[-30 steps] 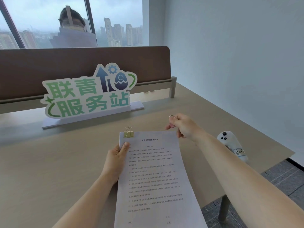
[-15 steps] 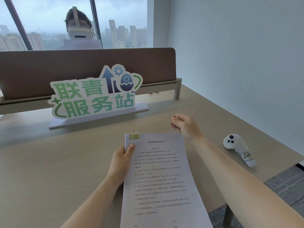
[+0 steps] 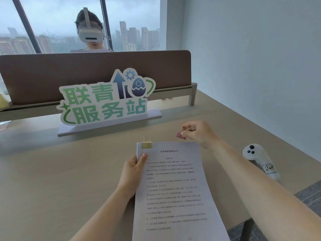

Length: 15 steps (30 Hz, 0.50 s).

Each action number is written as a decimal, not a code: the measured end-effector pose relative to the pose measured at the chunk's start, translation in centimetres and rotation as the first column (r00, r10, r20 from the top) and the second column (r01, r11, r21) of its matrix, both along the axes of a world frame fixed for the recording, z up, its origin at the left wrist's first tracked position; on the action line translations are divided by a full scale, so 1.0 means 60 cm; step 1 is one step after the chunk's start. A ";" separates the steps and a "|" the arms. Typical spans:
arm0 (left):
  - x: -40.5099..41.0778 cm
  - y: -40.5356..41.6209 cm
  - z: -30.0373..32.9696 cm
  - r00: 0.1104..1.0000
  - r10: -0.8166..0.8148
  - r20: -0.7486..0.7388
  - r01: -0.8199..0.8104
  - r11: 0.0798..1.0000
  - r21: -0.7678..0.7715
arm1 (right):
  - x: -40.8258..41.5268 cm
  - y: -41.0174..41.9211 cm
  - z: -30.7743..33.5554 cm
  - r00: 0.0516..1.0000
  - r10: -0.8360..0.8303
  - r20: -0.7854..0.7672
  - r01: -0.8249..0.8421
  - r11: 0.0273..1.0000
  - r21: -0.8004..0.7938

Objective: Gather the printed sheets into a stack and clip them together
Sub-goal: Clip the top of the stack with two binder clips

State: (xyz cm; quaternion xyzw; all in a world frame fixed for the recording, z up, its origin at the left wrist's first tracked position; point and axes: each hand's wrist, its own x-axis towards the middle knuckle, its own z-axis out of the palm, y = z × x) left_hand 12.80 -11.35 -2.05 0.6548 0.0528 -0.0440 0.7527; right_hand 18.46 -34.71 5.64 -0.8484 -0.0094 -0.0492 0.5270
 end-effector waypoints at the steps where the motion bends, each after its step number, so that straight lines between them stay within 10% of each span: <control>1: 0.000 0.000 0.000 1.000 0.001 -0.002 -0.001 1.000 -0.003 | -0.001 -0.002 0.001 1.000 0.018 0.007 -0.018 1.000 -0.020; 15: 0.000 0.001 -0.002 1.000 0.001 0.025 -0.001 1.000 0.014 | 0.018 -0.013 0.003 0.979 0.204 -0.024 -0.205 0.978 -0.036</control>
